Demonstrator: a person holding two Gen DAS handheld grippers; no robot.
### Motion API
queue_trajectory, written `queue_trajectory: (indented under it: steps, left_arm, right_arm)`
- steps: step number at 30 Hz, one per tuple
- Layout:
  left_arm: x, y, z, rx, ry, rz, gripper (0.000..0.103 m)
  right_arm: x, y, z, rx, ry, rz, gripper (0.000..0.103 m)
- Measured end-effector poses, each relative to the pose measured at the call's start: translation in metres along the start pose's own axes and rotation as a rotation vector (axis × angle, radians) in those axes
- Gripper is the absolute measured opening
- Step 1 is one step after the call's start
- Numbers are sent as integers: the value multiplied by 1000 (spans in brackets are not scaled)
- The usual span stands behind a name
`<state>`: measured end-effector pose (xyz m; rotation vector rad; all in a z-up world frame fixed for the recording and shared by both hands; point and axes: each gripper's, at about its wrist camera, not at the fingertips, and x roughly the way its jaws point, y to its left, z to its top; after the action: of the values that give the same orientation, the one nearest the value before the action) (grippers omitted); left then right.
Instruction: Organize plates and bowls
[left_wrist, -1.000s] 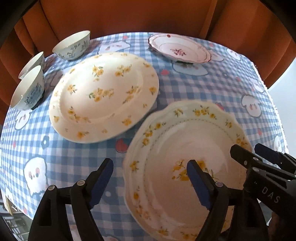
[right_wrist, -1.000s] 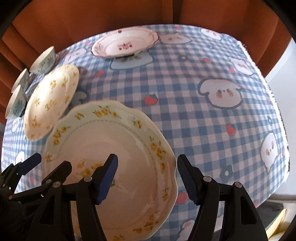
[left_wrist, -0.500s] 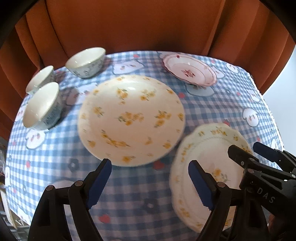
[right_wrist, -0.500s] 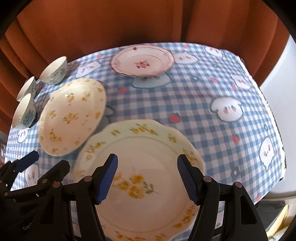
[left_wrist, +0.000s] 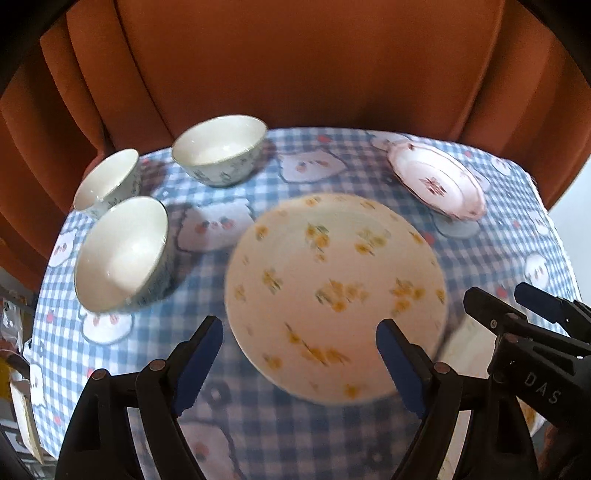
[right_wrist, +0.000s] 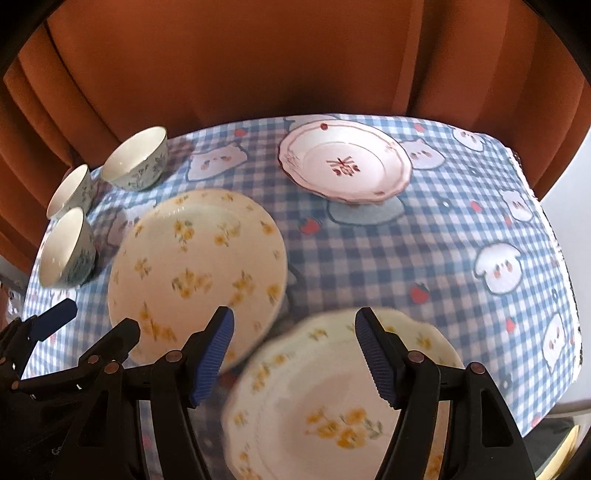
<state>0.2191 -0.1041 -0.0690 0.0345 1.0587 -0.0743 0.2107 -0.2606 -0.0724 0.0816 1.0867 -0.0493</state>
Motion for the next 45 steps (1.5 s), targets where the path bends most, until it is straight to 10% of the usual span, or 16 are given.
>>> queue_trajectory:
  steps: [22,45]
  left_arm:
    - [95,28,22,-127,75,96,81]
    - [85,48,2,-132,112,78,71]
  right_arm:
    - [112,16,45,-10,85,80,74]
    - [110,48,28,-51,102,131,75]
